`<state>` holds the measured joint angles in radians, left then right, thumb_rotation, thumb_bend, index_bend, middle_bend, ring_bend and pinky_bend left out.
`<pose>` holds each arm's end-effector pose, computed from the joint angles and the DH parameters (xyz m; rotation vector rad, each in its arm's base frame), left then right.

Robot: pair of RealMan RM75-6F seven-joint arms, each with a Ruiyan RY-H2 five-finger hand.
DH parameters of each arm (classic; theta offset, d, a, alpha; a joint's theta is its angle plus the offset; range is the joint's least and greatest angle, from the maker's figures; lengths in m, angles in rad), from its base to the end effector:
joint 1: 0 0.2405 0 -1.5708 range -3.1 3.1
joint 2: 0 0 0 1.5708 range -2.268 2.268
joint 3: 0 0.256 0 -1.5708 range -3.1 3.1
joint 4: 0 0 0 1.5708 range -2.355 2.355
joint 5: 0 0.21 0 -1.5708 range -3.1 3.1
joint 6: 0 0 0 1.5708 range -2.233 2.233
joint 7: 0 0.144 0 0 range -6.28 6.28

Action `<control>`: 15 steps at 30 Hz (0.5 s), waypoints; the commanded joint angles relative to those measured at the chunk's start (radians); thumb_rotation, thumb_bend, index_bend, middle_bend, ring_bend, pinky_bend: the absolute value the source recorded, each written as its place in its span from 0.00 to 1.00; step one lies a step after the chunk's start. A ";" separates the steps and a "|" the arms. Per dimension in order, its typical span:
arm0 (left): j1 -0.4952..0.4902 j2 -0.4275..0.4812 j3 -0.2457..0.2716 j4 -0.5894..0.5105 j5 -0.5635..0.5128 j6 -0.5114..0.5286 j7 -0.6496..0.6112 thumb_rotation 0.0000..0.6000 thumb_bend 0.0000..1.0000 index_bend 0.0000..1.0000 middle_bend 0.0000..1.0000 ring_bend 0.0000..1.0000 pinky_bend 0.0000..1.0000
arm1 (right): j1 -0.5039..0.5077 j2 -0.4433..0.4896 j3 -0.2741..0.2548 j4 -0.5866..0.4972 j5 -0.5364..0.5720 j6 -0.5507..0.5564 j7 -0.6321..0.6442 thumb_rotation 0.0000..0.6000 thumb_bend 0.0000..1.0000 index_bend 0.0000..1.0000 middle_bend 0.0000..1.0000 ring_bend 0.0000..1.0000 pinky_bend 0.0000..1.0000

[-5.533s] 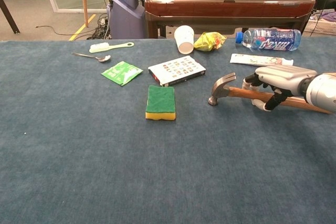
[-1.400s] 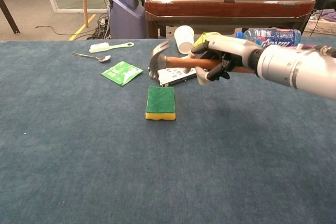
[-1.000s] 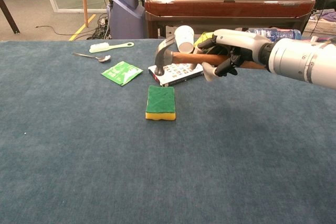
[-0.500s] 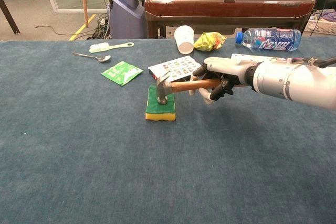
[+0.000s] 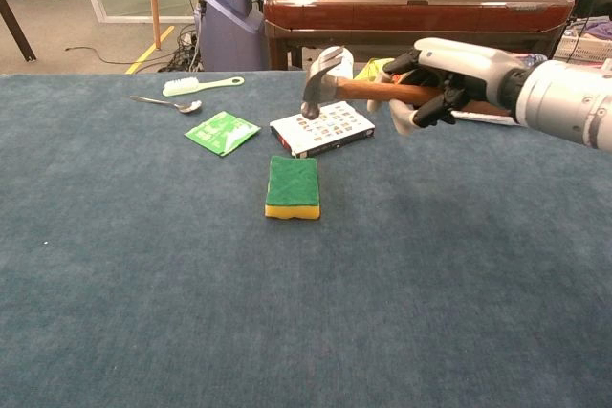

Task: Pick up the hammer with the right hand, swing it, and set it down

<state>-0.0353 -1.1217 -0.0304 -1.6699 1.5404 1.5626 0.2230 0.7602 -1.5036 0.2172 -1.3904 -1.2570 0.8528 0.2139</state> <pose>-0.2997 0.1609 0.1588 -1.4082 -0.7525 -0.8002 -0.1483 -0.3674 -0.0005 1.7908 -1.3188 1.1832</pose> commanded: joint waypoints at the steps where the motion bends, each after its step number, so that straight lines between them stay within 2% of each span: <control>1: -0.004 -0.002 0.000 0.000 0.001 -0.005 0.002 1.00 0.19 0.23 0.10 0.10 0.00 | -0.032 0.015 -0.025 0.001 -0.021 0.026 0.023 1.00 1.00 0.77 0.92 0.81 0.87; 9: -0.016 -0.006 -0.001 -0.007 0.000 -0.024 0.014 1.00 0.19 0.23 0.10 0.10 0.00 | -0.067 0.033 -0.080 0.054 0.004 -0.030 0.032 1.00 1.00 0.77 0.85 0.75 0.87; 15: -0.017 -0.012 0.002 -0.009 0.003 -0.025 0.025 1.00 0.19 0.23 0.10 0.10 0.00 | -0.077 -0.028 -0.097 0.162 -0.008 -0.050 0.074 1.00 1.00 0.77 0.82 0.73 0.85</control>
<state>-0.0527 -1.1337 -0.0284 -1.6791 1.5436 1.5373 0.2481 0.6881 -1.5083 0.1287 -1.2620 -1.2599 0.8117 0.2715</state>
